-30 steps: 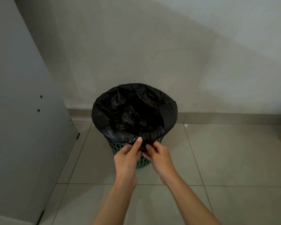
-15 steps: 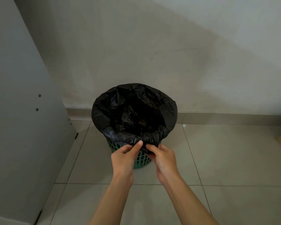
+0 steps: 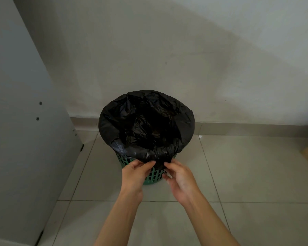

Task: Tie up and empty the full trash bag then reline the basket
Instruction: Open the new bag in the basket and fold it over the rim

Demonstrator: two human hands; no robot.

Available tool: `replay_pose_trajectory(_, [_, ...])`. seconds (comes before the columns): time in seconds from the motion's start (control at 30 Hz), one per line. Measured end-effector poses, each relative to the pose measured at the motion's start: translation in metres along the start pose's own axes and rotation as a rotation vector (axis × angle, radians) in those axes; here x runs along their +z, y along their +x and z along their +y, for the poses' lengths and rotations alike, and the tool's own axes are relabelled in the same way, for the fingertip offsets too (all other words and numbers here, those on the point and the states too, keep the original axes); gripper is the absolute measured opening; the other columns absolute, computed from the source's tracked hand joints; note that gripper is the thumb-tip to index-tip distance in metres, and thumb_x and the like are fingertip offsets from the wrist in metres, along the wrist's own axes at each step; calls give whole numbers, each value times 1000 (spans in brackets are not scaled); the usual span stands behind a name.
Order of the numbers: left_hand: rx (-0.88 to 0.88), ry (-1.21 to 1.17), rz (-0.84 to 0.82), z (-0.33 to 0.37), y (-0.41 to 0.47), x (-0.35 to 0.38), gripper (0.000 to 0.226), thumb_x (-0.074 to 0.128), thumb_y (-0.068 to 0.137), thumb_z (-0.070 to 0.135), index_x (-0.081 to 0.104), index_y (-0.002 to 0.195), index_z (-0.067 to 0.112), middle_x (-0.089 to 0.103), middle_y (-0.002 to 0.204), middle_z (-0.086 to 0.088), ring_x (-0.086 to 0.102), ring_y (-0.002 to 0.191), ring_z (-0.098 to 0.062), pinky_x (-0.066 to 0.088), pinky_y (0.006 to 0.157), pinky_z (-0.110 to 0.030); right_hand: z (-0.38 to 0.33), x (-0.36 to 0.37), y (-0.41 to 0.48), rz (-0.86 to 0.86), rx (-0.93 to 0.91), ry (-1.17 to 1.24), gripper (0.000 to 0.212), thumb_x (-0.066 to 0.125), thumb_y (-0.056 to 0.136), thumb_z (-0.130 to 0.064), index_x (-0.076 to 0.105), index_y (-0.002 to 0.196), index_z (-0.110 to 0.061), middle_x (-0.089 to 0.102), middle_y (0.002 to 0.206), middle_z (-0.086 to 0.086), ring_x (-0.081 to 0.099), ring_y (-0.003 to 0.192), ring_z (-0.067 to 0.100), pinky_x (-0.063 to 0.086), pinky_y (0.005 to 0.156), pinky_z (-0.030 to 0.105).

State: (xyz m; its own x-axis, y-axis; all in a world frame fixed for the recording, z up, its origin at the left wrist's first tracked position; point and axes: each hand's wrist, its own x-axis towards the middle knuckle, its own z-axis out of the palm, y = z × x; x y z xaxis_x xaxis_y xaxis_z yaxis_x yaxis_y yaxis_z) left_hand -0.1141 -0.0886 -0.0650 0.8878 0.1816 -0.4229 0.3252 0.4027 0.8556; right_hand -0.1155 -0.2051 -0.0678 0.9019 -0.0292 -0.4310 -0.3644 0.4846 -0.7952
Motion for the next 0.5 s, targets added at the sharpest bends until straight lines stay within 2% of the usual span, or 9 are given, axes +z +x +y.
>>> replay_pose_trajectory(0.13, [-21, 13, -14, 0, 0, 4, 15, 67, 79, -2, 67, 81, 13, 70, 69, 6, 64, 65, -5, 43, 65, -22, -4, 2, 2, 56, -14, -157, 17, 54, 89, -4, 68, 88, -13, 64, 77, 0, 51, 69, 12, 35, 62, 26])
replay_pose_trajectory(0.23, [-17, 66, -28, -2, 1, 7, 16, 67, 80, 1, 66, 80, 17, 67, 63, 11, 55, 64, -8, 38, 63, -24, -6, 7, 3, 132, -39, -117, 18, 52, 89, 2, 65, 83, -8, 55, 67, 6, 46, 56, 12, 38, 53, 24])
replay_pose_trajectory(0.37, [41, 139, -42, -3, -3, 9, 13, 67, 81, 1, 68, 82, 14, 69, 68, 8, 59, 69, -6, 40, 63, -22, -4, 15, -1, 123, -78, 84, 18, 46, 87, 8, 61, 90, 0, 63, 78, 11, 58, 71, 20, 50, 69, 28])
replay_pose_trajectory(0.5, [89, 191, -61, -2, -7, 9, 15, 66, 81, 1, 72, 87, 14, 73, 79, 4, 64, 73, -1, 43, 66, -16, 3, 21, -1, 115, -123, 83, 18, 57, 86, -2, 63, 101, 4, 69, 92, 14, 64, 85, 23, 52, 79, 32])
